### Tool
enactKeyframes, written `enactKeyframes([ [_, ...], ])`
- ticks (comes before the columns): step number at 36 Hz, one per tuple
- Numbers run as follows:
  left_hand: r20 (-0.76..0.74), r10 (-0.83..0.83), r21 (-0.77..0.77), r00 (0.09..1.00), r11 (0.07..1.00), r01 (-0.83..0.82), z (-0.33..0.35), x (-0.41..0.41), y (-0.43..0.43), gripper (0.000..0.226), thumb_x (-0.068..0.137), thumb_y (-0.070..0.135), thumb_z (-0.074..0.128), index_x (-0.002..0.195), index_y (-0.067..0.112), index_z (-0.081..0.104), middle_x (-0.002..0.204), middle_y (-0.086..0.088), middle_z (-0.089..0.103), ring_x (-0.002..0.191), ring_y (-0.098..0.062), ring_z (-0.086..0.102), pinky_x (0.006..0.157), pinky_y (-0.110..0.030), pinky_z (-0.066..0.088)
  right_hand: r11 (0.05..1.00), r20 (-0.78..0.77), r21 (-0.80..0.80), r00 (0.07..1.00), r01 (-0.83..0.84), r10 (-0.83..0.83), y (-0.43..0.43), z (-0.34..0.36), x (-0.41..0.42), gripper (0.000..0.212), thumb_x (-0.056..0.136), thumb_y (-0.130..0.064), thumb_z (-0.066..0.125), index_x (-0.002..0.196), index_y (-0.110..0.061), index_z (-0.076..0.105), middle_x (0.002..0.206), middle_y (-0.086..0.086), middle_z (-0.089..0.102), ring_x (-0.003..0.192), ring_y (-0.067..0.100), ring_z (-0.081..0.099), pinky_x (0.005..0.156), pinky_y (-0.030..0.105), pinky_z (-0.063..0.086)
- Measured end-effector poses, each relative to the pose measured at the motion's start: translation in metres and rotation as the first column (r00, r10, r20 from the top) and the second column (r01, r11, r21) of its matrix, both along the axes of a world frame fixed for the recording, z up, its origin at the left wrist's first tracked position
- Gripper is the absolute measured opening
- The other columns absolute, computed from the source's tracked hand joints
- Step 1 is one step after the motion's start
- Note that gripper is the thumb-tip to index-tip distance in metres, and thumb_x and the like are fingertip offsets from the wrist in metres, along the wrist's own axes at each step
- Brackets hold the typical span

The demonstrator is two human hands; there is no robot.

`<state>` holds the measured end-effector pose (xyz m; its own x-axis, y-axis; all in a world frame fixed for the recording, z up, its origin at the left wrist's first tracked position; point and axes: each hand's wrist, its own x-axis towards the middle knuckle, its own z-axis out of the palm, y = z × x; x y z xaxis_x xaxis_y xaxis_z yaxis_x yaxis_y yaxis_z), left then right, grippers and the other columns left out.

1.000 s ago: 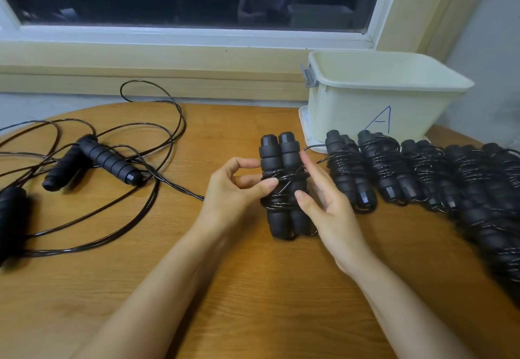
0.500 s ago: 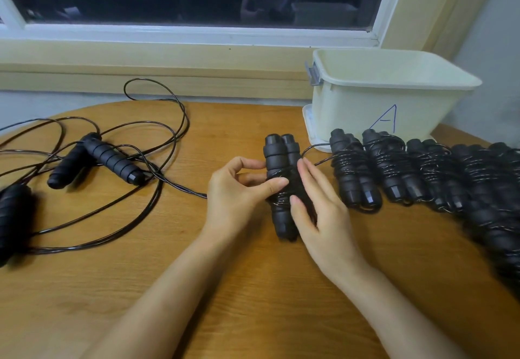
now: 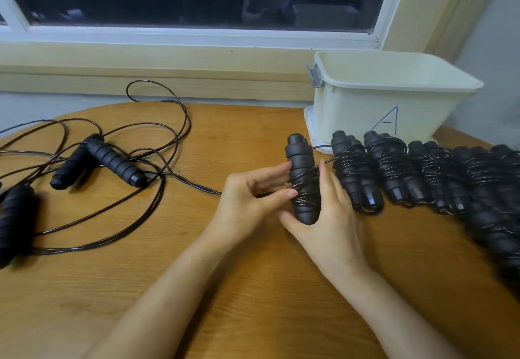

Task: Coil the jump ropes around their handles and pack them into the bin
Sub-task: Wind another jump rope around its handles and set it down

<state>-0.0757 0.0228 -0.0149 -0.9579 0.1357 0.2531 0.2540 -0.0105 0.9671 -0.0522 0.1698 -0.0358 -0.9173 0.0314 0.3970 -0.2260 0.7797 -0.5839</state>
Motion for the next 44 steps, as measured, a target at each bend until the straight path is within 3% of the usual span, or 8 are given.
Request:
enactKeyframes([
  [4,-0.043,0.005,-0.034,0.999,0.999,-0.007,-0.003,-0.001,0.002,0.047,0.077,0.008,0.072,0.122,0.021,0.062,0.109,0.007,0.072,0.109,-0.007,0.067,0.093,-0.021,0.052,0.998,-0.049,-0.025,0.998,0.049,-0.050,0.002,-0.002,-0.001,0.092,0.076,-0.050,0.077,0.151,-0.016,0.036,0.145,-0.004,0.043,0.122,0.015,0.052,0.082,0.019,0.042],
  [9,-0.084,0.027,-0.042,0.996,0.999,-0.030,-0.007,-0.005,-0.001,0.042,0.086,0.001,0.066,0.123,0.020,0.062,0.114,-0.006,0.072,0.110,-0.013,0.068,0.097,-0.027,0.052,0.980,-0.036,-0.196,0.999,-0.018,0.011,0.009,-0.003,-0.009,0.077,0.079,-0.036,0.078,0.145,-0.011,0.048,0.135,-0.003,0.056,0.120,0.010,0.053,0.087,-0.005,0.030],
  [16,-0.064,0.132,0.077,0.989,0.989,-0.127,-0.008,-0.011,-0.006,0.031,0.070,0.014,0.076,0.099,0.011,0.065,0.091,-0.001,0.073,0.084,-0.009,0.068,0.082,-0.021,0.053,0.914,-0.092,-0.375,0.987,-0.155,0.130,0.004,-0.001,-0.004,0.069,0.082,-0.019,0.079,0.144,-0.011,0.050,0.117,-0.030,0.053,0.111,-0.024,0.046,0.092,-0.003,0.031],
  [20,0.017,0.144,0.134,0.989,0.980,-0.145,-0.011,-0.013,-0.009,0.046,0.066,0.017,0.077,0.108,0.012,0.059,0.098,-0.004,0.062,0.080,-0.006,0.063,0.079,-0.022,0.053,0.859,-0.135,-0.465,0.976,-0.215,0.171,0.003,0.002,0.000,0.065,0.085,-0.016,0.076,0.145,-0.014,0.049,0.122,-0.029,0.056,0.117,-0.017,0.051,0.094,0.001,0.034],
  [26,0.134,0.046,0.160,0.990,0.985,-0.067,-0.015,-0.014,-0.009,0.053,0.071,0.018,0.072,0.123,0.019,0.061,0.107,-0.007,0.069,0.100,-0.015,0.065,0.092,-0.028,0.054,0.779,-0.123,-0.555,0.955,-0.291,0.270,0.004,0.005,0.002,0.066,0.085,-0.029,0.070,0.146,-0.023,0.046,0.121,-0.024,0.066,0.117,-0.001,0.059,0.095,0.014,0.044],
  [31,0.210,-0.108,0.196,0.972,0.978,0.066,-0.013,-0.014,-0.011,0.055,0.084,0.013,0.063,0.137,0.003,0.053,0.125,-0.014,0.067,0.122,-0.026,0.060,0.105,-0.039,0.046,0.723,-0.112,-0.604,0.934,-0.335,0.338,0.007,0.008,0.002,0.059,0.089,-0.025,0.069,0.144,-0.026,0.046,0.124,-0.021,0.064,0.122,0.002,0.057,0.100,0.018,0.045],
  [39,0.212,-0.125,0.197,0.969,0.977,0.083,-0.008,-0.008,-0.007,0.041,0.086,0.017,0.058,0.118,-0.008,0.058,0.098,-0.004,0.072,0.092,-0.010,0.067,0.082,-0.019,0.051,0.669,-0.075,-0.662,0.917,-0.339,0.392,0.008,0.005,-0.003,0.058,0.094,-0.032,0.063,0.146,-0.029,0.039,0.131,-0.032,0.055,0.129,-0.004,0.047,0.104,0.016,0.040],
  [44,0.240,-0.071,0.185,0.968,0.982,0.026,-0.005,-0.006,-0.004,0.031,0.081,0.024,0.063,0.102,0.001,0.062,0.086,-0.003,0.071,0.080,-0.010,0.066,0.079,-0.021,0.053,0.764,-0.111,-0.562,0.944,-0.317,0.310,0.011,0.004,-0.007,0.055,0.093,-0.035,0.059,0.145,-0.026,0.044,0.146,-0.013,0.043,0.136,-0.005,0.036,0.109,0.011,0.030],
])
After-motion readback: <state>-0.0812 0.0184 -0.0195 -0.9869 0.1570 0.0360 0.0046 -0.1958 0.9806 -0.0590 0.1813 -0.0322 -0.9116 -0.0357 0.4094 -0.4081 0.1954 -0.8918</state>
